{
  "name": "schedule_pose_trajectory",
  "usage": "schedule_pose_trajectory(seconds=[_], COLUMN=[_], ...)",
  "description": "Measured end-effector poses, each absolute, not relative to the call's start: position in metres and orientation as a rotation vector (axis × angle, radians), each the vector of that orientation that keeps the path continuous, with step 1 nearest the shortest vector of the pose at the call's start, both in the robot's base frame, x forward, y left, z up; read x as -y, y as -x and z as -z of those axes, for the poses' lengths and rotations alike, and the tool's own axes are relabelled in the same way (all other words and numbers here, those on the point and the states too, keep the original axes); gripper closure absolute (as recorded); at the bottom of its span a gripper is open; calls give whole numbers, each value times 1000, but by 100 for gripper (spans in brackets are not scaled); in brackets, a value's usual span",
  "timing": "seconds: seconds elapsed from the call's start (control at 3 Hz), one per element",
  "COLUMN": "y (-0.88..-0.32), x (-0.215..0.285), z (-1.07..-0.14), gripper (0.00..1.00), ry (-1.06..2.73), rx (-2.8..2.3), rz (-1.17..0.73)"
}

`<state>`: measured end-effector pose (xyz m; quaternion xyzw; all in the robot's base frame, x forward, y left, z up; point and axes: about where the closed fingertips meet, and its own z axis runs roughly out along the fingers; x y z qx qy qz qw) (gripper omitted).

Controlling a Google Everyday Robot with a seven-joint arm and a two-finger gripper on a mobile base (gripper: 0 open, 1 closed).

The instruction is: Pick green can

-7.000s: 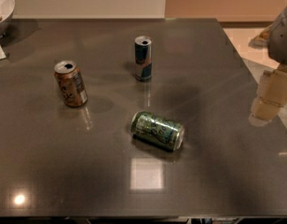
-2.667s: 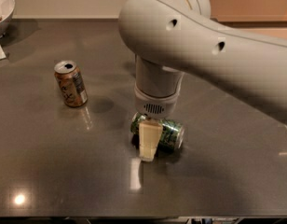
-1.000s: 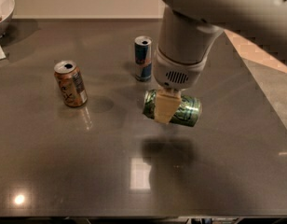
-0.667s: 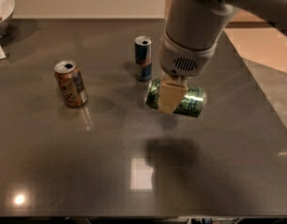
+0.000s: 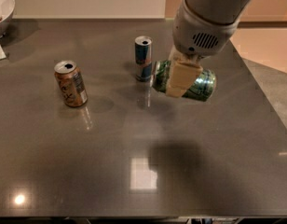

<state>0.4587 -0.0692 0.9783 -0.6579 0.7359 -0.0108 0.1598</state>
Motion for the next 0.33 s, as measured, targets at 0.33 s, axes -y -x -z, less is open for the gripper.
schedule_pose_trajectory(seconds=[0.33], y=[-459], x=[69], z=[-978], gripper=[100], ry=[1880], rx=[-2102], rz=[31])
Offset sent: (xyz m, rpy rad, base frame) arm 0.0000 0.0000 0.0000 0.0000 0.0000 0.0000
